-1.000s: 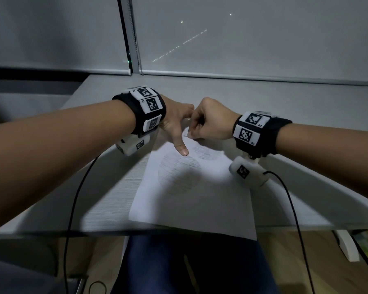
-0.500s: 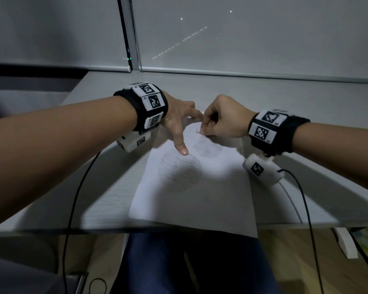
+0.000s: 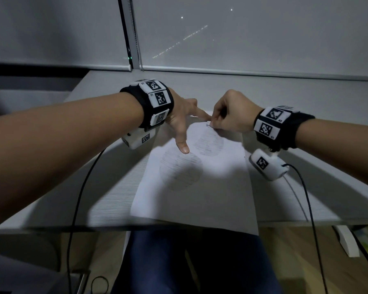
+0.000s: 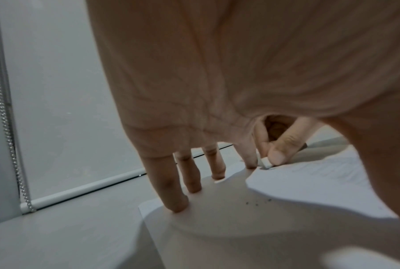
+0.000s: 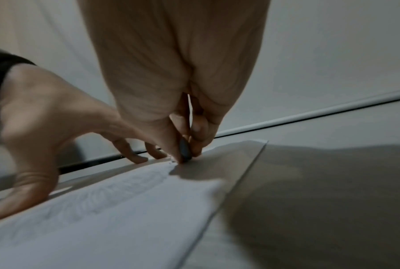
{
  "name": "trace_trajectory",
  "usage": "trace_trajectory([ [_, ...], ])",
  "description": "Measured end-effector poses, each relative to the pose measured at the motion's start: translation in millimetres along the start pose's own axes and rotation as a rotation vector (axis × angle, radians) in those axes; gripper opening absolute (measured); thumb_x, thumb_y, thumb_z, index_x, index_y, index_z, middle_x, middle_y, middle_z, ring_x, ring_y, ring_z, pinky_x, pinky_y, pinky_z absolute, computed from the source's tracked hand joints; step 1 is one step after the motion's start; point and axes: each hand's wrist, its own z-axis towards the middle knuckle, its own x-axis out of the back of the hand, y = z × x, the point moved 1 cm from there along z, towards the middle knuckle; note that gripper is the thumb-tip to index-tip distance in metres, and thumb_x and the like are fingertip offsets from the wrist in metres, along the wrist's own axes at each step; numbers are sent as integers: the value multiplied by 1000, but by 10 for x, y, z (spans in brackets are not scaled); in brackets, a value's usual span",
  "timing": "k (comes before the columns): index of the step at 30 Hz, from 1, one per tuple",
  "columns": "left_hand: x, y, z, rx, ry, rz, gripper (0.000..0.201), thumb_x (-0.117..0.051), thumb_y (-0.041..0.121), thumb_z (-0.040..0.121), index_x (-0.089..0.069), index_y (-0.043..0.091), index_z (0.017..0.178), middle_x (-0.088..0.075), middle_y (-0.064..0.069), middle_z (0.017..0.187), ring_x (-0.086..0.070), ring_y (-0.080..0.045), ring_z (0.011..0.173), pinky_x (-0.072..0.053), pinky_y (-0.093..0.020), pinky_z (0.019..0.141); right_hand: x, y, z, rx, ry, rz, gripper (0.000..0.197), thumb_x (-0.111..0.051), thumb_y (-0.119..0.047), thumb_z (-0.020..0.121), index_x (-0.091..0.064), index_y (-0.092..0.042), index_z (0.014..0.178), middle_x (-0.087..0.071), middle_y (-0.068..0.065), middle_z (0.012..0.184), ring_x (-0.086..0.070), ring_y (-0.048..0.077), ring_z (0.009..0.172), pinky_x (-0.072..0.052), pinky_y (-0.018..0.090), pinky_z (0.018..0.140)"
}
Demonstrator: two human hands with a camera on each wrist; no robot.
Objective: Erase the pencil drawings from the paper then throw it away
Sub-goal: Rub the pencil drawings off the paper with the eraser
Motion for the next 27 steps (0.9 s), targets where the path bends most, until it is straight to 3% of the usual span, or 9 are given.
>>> trace_trajectory([
  [3,1,-3,10,9,1,-2,139,-95,70,52,-12,62,163,-28,10,137,-36,-32,148,-42,-59,113,-15,-57,-52,12,-17,1,6,-79,-13,80,-82,-11,76,-69,-4,63,-58,3,54,-46,18,59],
  [6,3,6,24,17,9,10,137,-94,73,51,-15,60,163,-28,9,141,-37,-31,148,-43,-57,112,-55,-170,-189,91,-111,32,5,-82,-17,80,-81,-15,76,-70,-9,62,-60,-1,52,-44,7,55],
  [10,6,4,16,11,3,4,138,-95,70,53,-11,63,162,-25,12,134,-36,-31,149,-42,-57,113,-1,-55,-118,65,-75,24,6,-83,-19,80,-83,-14,76,-71,-5,62,-57,0,51,-44,8,55],
  [14,8,17,0,14,0,10,139,-95,68,55,-6,65,161,-25,9,135,-35,-33,149,-43,-56,112,20,25,-59,-8,-17,5,8,-79,-16,81,-81,-13,75,-69,-4,62,-57,5,54,-46,21,60],
  [17,10,15,37,23,6,19,139,-94,71,55,-7,61,163,-26,8,141,-35,-32,149,-42,-52,107,-23,-93,-197,58,-85,51,8,-81,-15,81,-80,-15,73,-67,-11,57,-59,-1,50,-44,10,55],
  [20,4,18,54,23,6,29,139,-93,74,52,-9,62,162,-27,8,143,-36,-32,149,-43,-52,103,-21,-149,-282,106,-159,81,6,-82,-16,81,-81,-14,75,-68,-11,54,-61,-2,51,-47,9,56],
  [22,6,23,44,24,2,26,139,-93,73,53,-7,62,162,-26,6,150,-35,-32,150,-42,-52,106,7,-84,-206,92,-123,49,5,-83,-17,80,-82,-15,76,-67,-12,56,-60,-3,50,-44,8,55],
  [24,11,22,21,26,-5,19,140,-94,71,54,-5,64,161,-25,5,153,-33,-33,152,-42,-54,110,38,-5,-95,42,-65,9,6,-81,-16,80,-82,-14,75,-68,-10,59,-59,0,51,-44,13,56],
  [27,13,33,16,24,-1,12,141,-94,71,53,-3,66,161,-26,6,141,-36,-34,149,-44,-51,105,35,23,-65,0,-33,-7,7,-78,-14,81,-81,-12,75,-68,-3,62,-57,5,54,-46,22,62],
])
